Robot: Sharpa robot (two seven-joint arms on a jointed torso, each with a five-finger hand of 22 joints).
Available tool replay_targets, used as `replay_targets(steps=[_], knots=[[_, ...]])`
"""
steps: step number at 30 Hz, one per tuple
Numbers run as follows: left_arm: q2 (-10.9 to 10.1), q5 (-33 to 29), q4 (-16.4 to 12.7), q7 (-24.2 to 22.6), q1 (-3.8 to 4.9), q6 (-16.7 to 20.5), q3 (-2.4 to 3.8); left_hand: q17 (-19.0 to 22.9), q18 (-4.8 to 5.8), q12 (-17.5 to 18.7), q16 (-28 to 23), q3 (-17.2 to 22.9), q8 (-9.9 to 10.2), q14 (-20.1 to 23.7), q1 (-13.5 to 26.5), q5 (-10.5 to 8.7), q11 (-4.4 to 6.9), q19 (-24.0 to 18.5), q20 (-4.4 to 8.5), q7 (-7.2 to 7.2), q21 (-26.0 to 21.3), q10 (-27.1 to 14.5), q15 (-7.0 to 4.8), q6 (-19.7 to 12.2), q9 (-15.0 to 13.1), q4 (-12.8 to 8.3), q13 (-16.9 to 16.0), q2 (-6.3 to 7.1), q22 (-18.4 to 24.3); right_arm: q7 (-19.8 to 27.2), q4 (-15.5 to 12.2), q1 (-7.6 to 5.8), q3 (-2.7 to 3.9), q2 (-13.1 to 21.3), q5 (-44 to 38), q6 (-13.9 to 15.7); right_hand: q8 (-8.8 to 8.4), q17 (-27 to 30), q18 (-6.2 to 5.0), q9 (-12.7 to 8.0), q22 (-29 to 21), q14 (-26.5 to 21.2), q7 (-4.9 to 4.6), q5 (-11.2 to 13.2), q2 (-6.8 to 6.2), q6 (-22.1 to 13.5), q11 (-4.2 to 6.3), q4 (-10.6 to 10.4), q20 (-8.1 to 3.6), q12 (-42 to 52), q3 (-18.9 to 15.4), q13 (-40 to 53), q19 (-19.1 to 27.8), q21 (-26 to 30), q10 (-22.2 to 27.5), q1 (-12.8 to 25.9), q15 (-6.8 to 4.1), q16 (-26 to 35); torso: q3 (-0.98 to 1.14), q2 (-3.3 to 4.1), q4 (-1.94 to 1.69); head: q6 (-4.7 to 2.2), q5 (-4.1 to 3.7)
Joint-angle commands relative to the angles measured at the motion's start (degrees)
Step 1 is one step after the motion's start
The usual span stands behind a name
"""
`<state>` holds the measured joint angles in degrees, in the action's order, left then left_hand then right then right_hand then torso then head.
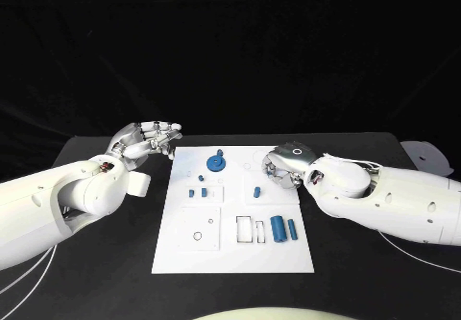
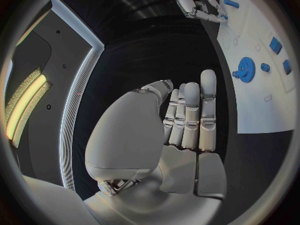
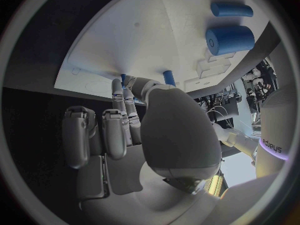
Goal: Assemble the parts on the task board
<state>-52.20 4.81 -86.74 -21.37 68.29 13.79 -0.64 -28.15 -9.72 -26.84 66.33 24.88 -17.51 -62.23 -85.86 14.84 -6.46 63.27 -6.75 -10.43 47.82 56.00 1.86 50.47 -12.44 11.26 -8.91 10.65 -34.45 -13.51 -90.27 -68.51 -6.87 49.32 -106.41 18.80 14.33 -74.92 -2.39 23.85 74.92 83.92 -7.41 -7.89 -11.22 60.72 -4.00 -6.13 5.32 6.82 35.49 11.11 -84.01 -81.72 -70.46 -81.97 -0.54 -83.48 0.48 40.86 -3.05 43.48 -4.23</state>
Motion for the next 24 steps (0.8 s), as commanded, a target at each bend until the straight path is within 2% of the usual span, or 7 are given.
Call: replay_targets(steps=[1,7,12,18,21,24], knots=[[0.1,-0.3,0.0,0.1,0.02,-0.4,0.03,0.1,-0.84,-0.3,-0.2,0.4,-0.2,0.3,0.2,0.13,-0.06,-0.2,0.03,-0.23,-0.3,-0.4,0.10,-0.2,0.0,-0.1,-0.1,0.43,0.1,0.2,-1.0,-0.20,0.18,0.4,-0.1,3.8,0.40,-0.1,0.58,0.1,11.3,3.1,-0.09,-0.1,0.28,0.5,0.51,0.5,-0.21,0.1,0.1,0.0,-2.5,-0.3,-1.1,0.3,-0.31,0.0,0.01,-0.01,-0.02,-0.01,0.03],[0.1,-0.3,0.1,0.2,0.02,-0.5,0.03,0.1,-0.84,-0.4,-0.3,0.5,-0.1,0.4,0.4,0.12,-0.14,-0.2,-0.02,-0.31,-0.4,-0.6,0.16,-0.4,0.0,-0.1,-0.1,0.52,0.1,0.3,-3.9,-0.80,0.50,2.1,1.0,5.1,0.42,-0.2,0.59,0.1,11.3,3.1,-0.09,0.0,0.22,0.5,0.51,0.6,-0.22,0.0,0.1,0.0,-2.5,-0.4,-1.1,0.4,-0.30,0.0,-0.02,-0.02,-0.01,-0.13,0.15],[0.2,-0.3,0.3,0.3,0.02,-0.6,0.03,0.2,-0.83,-0.4,-0.3,0.6,-0.1,0.4,0.4,0.12,-0.16,-0.2,-0.04,-0.34,-0.4,-0.7,0.19,-0.5,0.0,-0.2,-0.1,0.54,0.1,0.8,-7.3,-0.97,0.70,3.3,2.1,6.9,0.44,-0.2,0.62,0.2,11.4,3.1,-0.09,0.1,0.19,0.5,0.51,0.7,-0.22,0.0,0.1,0.0,-2.6,-0.5,-1.2,0.5,-0.30,0.0,0.06,-0.03,0.06,-0.27,0.68],[0.6,-0.3,0.5,0.3,0.01,-0.7,0.03,0.2,-0.83,-0.5,-0.3,0.6,-0.1,0.4,0.5,0.11,-0.20,-0.2,-0.06,-0.38,-0.5,-0.8,0.22,-0.5,0.0,-0.2,-0.2,0.56,0.2,1.7,-11.4,-0.67,0.78,2.6,3.5,8.4,0.45,-0.2,0.66,0.2,11.5,3.1,-0.08,0.1,0.15,0.5,0.51,0.8,-0.22,-0.1,0.1,0.0,-2.7,-0.7,-1.2,0.6,-0.30,0.0,0.04,-0.10,-0.02,-0.37,1.86],[0.8,-0.3,0.7,0.2,0.01,-0.7,0.03,0.2,-0.83,-0.5,-0.3,0.6,-0.1,0.4,0.5,0.11,-0.20,-0.2,-0.06,-0.38,-0.5,-0.8,0.22,-0.5,0.0,-0.2,-0.2,0.56,0.2,2.1,-12.4,-0.20,0.79,1.4,4.0,8.7,0.45,-0.1,0.66,0.2,11.5,3.1,-0.08,0.1,0.18,0.5,0.53,0.9,-0.22,-0.1,0.2,0.0,-2.7,-0.7,-1.2,0.6,-0.31,0.0,-0.03,-0.16,-0.09,-0.27,2.56],[1.2,-0.4,0.9,0.2,0.01,-0.7,0.02,0.2,-0.83,-0.5,-0.3,0.7,-0.1,0.5,0.6,0.11,-0.22,-0.3,-0.08,-0.39,-0.5,-0.8,0.24,-0.6,0.0,-0.2,-0.2,0.56,0.2,2.7,-12.9,0.46,0.78,-0.5,4.3,8.9,0.45,-0.2,0.64,0.2,11.5,3.1,-0.08,0.1,0.20,0.5,0.53,0.9,-0.23,-0.1,0.2,0.0,-2.6,-0.6,-1.3,0.6,-0.31,0.0,-0.11,-0.21,-0.07,-0.06,3.73]])
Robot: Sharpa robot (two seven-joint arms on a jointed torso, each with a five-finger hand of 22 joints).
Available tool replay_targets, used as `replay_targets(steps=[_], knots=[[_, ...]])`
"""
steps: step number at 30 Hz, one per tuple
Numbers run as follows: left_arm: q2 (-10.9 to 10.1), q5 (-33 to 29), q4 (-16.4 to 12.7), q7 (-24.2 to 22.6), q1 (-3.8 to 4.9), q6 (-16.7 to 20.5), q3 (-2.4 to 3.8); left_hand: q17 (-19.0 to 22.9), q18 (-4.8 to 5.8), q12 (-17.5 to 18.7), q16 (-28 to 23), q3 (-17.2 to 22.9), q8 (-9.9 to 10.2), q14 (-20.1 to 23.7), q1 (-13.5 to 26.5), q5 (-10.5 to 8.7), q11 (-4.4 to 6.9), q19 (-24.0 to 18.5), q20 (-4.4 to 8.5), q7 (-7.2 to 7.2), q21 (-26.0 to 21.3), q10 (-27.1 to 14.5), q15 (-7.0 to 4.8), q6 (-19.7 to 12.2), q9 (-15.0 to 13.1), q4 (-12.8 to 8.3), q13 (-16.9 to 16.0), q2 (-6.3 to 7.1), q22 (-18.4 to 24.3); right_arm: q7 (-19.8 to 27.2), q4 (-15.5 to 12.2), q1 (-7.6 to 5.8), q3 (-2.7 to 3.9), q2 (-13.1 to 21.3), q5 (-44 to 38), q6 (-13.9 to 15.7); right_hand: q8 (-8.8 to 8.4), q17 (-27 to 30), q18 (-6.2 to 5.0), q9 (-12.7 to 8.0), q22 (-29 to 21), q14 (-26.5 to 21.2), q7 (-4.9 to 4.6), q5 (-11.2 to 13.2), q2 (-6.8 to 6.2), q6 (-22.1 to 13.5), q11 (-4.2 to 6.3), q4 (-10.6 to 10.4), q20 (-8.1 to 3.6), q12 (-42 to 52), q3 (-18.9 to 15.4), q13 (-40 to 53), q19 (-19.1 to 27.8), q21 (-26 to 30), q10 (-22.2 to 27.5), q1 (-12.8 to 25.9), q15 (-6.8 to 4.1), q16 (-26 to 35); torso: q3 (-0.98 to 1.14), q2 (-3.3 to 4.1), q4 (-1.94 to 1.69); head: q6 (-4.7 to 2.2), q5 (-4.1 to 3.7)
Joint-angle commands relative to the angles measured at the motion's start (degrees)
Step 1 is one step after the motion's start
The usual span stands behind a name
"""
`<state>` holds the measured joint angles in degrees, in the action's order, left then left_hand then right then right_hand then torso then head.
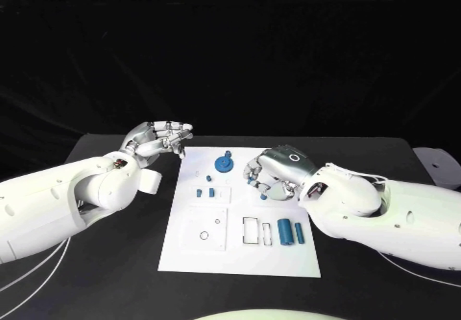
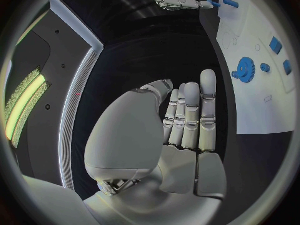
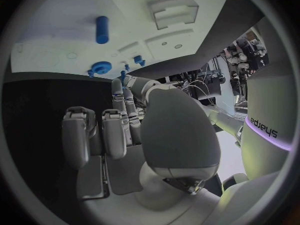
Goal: Assemble the parts on the task board
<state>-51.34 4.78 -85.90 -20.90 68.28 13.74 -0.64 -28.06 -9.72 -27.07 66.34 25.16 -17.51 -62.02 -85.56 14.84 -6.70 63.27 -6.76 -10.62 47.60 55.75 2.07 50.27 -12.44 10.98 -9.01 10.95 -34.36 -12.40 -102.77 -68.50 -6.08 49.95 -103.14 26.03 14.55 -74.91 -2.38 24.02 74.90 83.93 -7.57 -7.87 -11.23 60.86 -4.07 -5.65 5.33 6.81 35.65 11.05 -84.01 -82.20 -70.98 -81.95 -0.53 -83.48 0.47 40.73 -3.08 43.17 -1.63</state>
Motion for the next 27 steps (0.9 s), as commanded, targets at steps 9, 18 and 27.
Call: replay_targets(steps=[9,18,27], knots=[[1.3,-0.9,0.4,-0.6,0.02,-0.4,0.01,0.1,-0.83,-0.3,-0.3,0.4,-0.1,0.3,0.3,0.11,0.02,-0.3,-0.09,-0.20,-0.3,-0.6,0.05,-0.4,0.0,0.1,-0.1,0.26,0.1,2.7,2.2,4.28,-0.26,-7.0,1.1,1.3,0.19,-0.1,0.62,0.1,11.5,3.1,0.04,-0.1,0.28,0.2,0.57,0.7,-0.25,-0.2,0.3,0.0,-2.6,-0.1,-0.8,0.7,-0.32,0.0,-0.38,-0.19,-0.11,0.91,3.53],[2.0,-1.1,0.5,-0.5,0.03,-0.3,-0.01,0.1,-0.83,-0.4,-0.3,0.4,-0.2,0.3,0.5,0.09,0.01,-0.3,-0.12,-0.20,-0.4,-0.6,0.08,-0.4,0.0,0.1,-0.1,0.27,0.1,3.4,5.7,7.52,-0.58,-11.2,1.0,0.4,0.13,0.0,0.56,0.1,11.4,3.1,-0.04,-0.1,0.31,0.1,0.51,0.9,-0.24,-0.4,0.3,0.0,-2.5,0.2,-0.7,0.9,-0.29,0.0,-0.36,-0.04,-0.08,1.56,5.14],[2.1,-1.1,0.6,-0.4,0.04,-0.4,-0.01,0.1,-0.83,-0.4,-0.3,0.4,-0.2,0.3,0.5,0.09,0.01,-0.3,-0.12,-0.20,-0.4,-0.6,0.08,-0.4,0.0,0.1,-0.1,0.27,0.1,3.5,7.3,8.34,-0.78,-12.4,1.0,-1.0,0.09,-0.1,0.58,0.2,11.4,3.1,-0.09,0.0,0.34,0.0,0.43,1.0,-0.22,-0.6,0.3,-0.1,-2.5,0.1,-0.6,1.2,-0.23,0.0,-0.29,-0.01,0.03,2.20,5.97]])
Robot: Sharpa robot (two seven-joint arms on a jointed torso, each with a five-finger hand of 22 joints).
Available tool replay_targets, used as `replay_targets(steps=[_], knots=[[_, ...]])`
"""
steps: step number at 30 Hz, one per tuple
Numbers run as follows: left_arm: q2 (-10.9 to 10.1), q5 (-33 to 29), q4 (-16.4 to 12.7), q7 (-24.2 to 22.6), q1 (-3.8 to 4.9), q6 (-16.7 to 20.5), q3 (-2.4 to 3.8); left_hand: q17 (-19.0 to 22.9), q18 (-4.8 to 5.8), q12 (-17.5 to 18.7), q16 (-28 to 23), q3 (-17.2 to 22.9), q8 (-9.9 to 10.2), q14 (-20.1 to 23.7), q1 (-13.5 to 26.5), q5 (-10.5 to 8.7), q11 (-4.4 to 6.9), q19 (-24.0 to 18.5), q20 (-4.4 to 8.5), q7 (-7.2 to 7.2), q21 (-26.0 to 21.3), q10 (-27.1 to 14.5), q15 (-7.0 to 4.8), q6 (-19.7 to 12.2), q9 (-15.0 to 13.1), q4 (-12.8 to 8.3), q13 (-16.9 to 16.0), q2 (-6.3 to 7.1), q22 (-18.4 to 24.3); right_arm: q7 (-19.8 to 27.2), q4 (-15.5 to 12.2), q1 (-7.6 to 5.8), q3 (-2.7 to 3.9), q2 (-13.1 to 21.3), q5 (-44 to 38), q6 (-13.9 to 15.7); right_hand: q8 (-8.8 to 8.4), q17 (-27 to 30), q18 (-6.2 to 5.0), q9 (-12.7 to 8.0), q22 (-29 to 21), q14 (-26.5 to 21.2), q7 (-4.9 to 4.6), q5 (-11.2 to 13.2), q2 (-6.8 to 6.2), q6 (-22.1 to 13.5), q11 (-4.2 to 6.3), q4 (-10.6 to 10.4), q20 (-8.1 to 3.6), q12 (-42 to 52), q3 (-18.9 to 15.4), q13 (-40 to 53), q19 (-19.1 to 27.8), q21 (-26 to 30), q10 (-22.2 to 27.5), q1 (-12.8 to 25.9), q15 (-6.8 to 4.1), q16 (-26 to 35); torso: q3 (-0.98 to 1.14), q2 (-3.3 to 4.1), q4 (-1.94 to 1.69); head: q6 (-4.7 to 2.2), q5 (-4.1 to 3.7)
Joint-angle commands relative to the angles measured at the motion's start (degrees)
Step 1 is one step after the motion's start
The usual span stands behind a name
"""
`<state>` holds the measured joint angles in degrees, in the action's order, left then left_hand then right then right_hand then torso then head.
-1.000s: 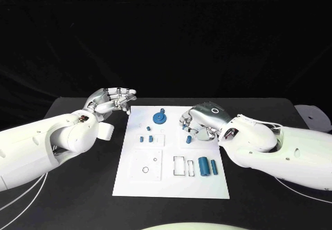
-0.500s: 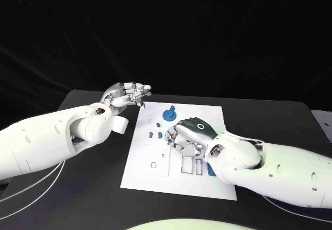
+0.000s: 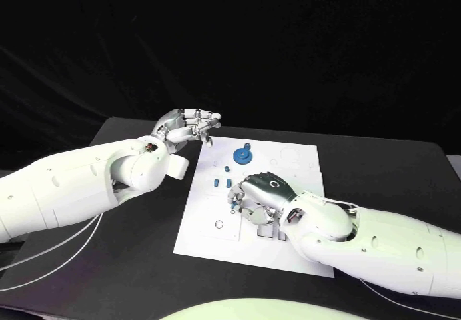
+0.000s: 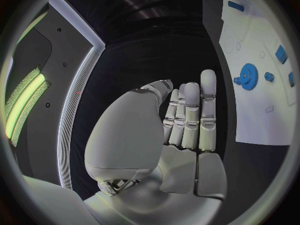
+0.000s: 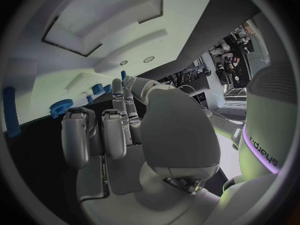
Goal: Assemble the parts on the task board
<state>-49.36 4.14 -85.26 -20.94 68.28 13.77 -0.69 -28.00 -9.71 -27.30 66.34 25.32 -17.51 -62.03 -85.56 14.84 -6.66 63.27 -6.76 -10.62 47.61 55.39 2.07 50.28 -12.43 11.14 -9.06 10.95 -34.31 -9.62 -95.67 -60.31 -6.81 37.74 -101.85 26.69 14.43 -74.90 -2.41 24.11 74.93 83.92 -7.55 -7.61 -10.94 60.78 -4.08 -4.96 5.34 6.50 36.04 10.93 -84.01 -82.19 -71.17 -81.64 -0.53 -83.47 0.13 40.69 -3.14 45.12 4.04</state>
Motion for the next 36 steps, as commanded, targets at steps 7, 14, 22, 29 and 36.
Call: replay_targets(steps=[7,14,22,29,36], knots=[[0.2,-0.5,0.1,-0.2,0.03,-0.6,0.03,0.1,-0.83,-0.3,-0.3,0.3,-0.2,0.4,0.6,0.09,-0.04,-0.3,-0.15,-0.19,-0.4,-0.3,0.09,-0.4,0.0,-0.1,-0.1,0.27,0.1,0.8,0.7,0.49,-0.15,-0.6,-0.3,-2.8,0.21,0.0,0.59,0.1,11.4,3.1,-0.12,-0.2,0.05,0.0,0.44,0.4,-0.22,-0.3,-0.1,0.0,-2.5,0.2,-0.4,1.0,-0.22,0.0,0.16,0.04,0.07,0.58,0.81],[0.2,-0.5,0.2,0.0,0.03,-0.7,0.02,0.1,-0.83,-0.3,-0.3,0.3,-0.2,0.4,0.6,0.09,-0.04,-0.3,-0.15,-0.19,-0.4,-0.3,0.09,-0.4,0.0,-0.1,-0.1,0.27,0.1,0.4,1.2,0.60,-0.20,-0.7,-0.5,-3.3,0.20,0.0,0.59,0.2,11.4,3.1,-0.13,-0.1,0.06,0.0,0.43,0.4,-0.20,-0.3,-0.1,0.0,-2.5,0.2,-0.5,1.1,-0.20,0.0,0.09,0.01,0.04,0.69,0.87],[0.1,-0.5,0.2,0.2,0.03,-0.7,0.02,0.1,-0.84,-0.4,-0.4,0.3,-0.2,0.4,0.7,0.09,-0.04,-0.3,-0.17,-0.19,-0.5,-0.3,0.10,-0.4,0.0,-0.1,-0.1,0.26,0.2,0.2,1.5,0.65,-0.27,-0.9,-0.7,-4.1,0.20,-0.1,0.61,0.2,11.4,3.1,-0.13,-0.1,0.08,0.0,0.42,0.4,-0.19,-0.4,-0.1,0.0,-2.5,0.1,-0.5,1.3,-0.19,0.0,0.10,0.04,0.04,0.81,1.08],[0.1,-0.4,0.1,0.4,0.03,-0.7,0.01,0.1,-0.84,-0.4,-0.4,0.3,-0.2,0.4,0.7,0.09,-0.04,-0.3,-0.17,-0.19,-0.5,-0.3,0.10,-0.4,0.0,-0.1,-0.1,0.26,0.2,-0.2,1.6,0.67,-0.31,-1.2,-1.5,-5.0,0.21,0.0,0.60,0.2,11.4,3.1,-0.12,0.0,0.09,0.0,0.42,0.5,-0.18,-0.4,-0.1,0.0,-2.5,0.1,-0.5,1.4,-0.19,0.0,0.06,0.04,0.03,0.97,1.21],[0.0,-0.4,0.1,0.5,0.03,-0.6,0.01,0.1,-0.84,-0.4,-0.4,0.3,-0.2,0.4,0.7,0.09,-0.04,-0.3,-0.17,-0.19,-0.5,-0.3,0.10,-0.4,0.0,-0.1,-0.1,0.26,0.2,-0.1,1.6,0.67,-0.39,-1.6,-1.8,-5.6,-0.05,0.0,0.56,0.2,11.4,3.1,-0.21,0.4,-0.18,-0.5,0.29,0.7,-0.09,-0.9,-0.3,-0.1,-2.4,0.3,-0.2,2.4,-0.08,0.0,0.09,0.03,0.02,1.13,1.26]])
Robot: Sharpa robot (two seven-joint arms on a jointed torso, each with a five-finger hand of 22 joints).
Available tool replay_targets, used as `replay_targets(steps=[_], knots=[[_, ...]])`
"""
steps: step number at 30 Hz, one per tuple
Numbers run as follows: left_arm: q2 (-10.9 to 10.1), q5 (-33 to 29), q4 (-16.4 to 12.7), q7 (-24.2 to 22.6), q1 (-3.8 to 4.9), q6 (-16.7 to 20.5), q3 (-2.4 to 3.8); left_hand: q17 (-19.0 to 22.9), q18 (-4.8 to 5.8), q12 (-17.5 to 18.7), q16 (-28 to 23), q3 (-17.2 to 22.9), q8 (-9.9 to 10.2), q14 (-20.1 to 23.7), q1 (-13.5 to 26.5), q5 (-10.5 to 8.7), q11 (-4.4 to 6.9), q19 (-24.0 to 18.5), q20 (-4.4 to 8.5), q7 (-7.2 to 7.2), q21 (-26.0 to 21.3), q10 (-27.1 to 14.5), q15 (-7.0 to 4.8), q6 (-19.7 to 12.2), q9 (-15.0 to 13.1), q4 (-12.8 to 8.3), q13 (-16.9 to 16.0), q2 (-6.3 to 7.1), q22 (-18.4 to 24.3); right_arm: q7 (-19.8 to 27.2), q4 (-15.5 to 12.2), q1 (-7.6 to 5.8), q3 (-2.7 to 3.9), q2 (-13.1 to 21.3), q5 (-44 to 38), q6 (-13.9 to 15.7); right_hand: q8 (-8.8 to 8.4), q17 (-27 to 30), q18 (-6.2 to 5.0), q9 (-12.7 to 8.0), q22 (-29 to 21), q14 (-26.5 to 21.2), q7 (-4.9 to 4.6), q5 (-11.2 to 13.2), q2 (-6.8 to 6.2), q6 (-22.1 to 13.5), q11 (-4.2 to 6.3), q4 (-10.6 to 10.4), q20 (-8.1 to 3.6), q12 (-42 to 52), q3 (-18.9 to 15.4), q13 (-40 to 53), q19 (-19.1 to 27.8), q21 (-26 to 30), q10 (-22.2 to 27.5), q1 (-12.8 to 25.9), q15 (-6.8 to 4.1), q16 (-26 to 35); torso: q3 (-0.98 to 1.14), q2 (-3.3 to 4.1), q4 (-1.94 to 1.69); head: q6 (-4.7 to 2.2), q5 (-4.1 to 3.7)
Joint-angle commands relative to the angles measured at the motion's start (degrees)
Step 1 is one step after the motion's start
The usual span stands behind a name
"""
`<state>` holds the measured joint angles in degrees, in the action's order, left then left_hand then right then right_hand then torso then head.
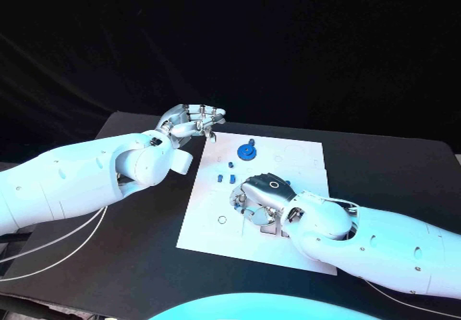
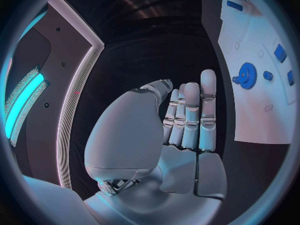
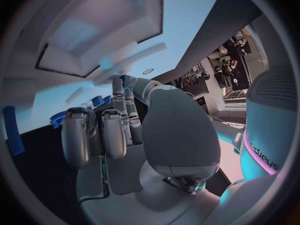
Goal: Assemble the parts on the task board
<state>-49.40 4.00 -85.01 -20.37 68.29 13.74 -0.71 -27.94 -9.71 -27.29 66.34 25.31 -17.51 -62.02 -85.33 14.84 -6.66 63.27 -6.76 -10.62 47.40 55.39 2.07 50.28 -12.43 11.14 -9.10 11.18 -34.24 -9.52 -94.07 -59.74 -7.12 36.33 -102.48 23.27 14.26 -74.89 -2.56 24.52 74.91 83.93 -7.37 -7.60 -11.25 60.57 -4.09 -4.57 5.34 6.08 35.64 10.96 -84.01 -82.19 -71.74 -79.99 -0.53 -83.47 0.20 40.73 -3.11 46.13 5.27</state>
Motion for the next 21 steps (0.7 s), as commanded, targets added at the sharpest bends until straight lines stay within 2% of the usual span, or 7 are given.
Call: replay_targets(steps=[1,5,16,21], knots=[[0.0,-0.3,-0.1,0.0,0.03,-0.5,0.03,0.1,-0.84,-0.4,-0.4,0.3,-0.2,0.4,0.5,0.09,-0.04,-0.3,-0.17,-0.19,-0.3,-0.3,0.10,-0.4,0.0,-0.1,-0.1,0.03,0.1,-0.2,0.0,0.10,-0.09,-0.2,-1.2,-2.2,-0.12,0.0,0.69,-0.2,11.3,3.1,-0.48,0.1,-0.16,-0.6,0.16,0.2,-0.02,-0.7,-0.2,-0.2,-2.4,0.4,0.6,1.5,0.04,0.0,0.01,-0.01,-0.01,0.13,0.04],[0.0,-0.3,-0.1,0.1,0.03,-0.5,0.03,0.1,-0.84,-0.4,-0.4,0.3,-0.2,0.4,0.5,0.09,-0.04,-0.3,-0.17,-0.19,-0.3,-0.3,0.10,-0.4,0.0,-0.1,-0.1,0.03,0.1,-0.3,-0.1,0.10,-0.12,-0.2,-1.2,-1.7,-0.85,0.0,0.64,-0.4,11.3,3.1,-0.83,-0.8,-1.11,-1.7,-0.17,-0.2,0.20,-1.3,-0.9,-0.3,-2.2,0.7,1.0,3.4,0.30,0.0,-0.01,-0.01,0.02,0.26,0.06],[-0.1,-0.3,0.0,0.2,0.03,-0.6,0.03,0.1,-0.84,-0.4,-0.4,0.3,-0.2,0.4,0.5,0.09,-0.04,-0.3,-0.17,-0.19,-0.3,-0.3,0.10,-0.4,0.0,-0.1,-0.1,0.03,0.1,-2.3,-0.3,0.10,-0.14,0.3,-3.2,1.8,-2.96,0.4,0.26,-1.2,10.6,3.0,-1.77,-0.9,-2.80,-4.5,-1.05,-0.6,0.82,-2.3,-1.9,-0.6,-1.5,2.5,2.8,5.6,1.04,0.0,0.02,-0.04,-0.02,0.21,-0.03],[-0.2,-0.3,0.1,0.2,0.03,-0.7,0.03,0.1,-0.85,-0.5,-0.4,0.5,-0.3,0.5,0.6,0.09,-0.04,-0.3,-0.19,-0.19,-0.3,-0.5,0.11,-0.5,-0.1,-0.1,-0.1,0.02,0.1,-2.7,-1.2,0.10,-0.13,1.0,-3.7,4.1,-3.93,0.9,0.01,-1.6,10.1,2.8,-1.71,-0.8,-3.49,-5.7,-1.26,-0.6,1.08,-2.3,-2.3,-0.7,-1.0,3.7,4.1,6.1,1.24,0.3,0.05,-0.02,-0.01,0.14,-0.02]])
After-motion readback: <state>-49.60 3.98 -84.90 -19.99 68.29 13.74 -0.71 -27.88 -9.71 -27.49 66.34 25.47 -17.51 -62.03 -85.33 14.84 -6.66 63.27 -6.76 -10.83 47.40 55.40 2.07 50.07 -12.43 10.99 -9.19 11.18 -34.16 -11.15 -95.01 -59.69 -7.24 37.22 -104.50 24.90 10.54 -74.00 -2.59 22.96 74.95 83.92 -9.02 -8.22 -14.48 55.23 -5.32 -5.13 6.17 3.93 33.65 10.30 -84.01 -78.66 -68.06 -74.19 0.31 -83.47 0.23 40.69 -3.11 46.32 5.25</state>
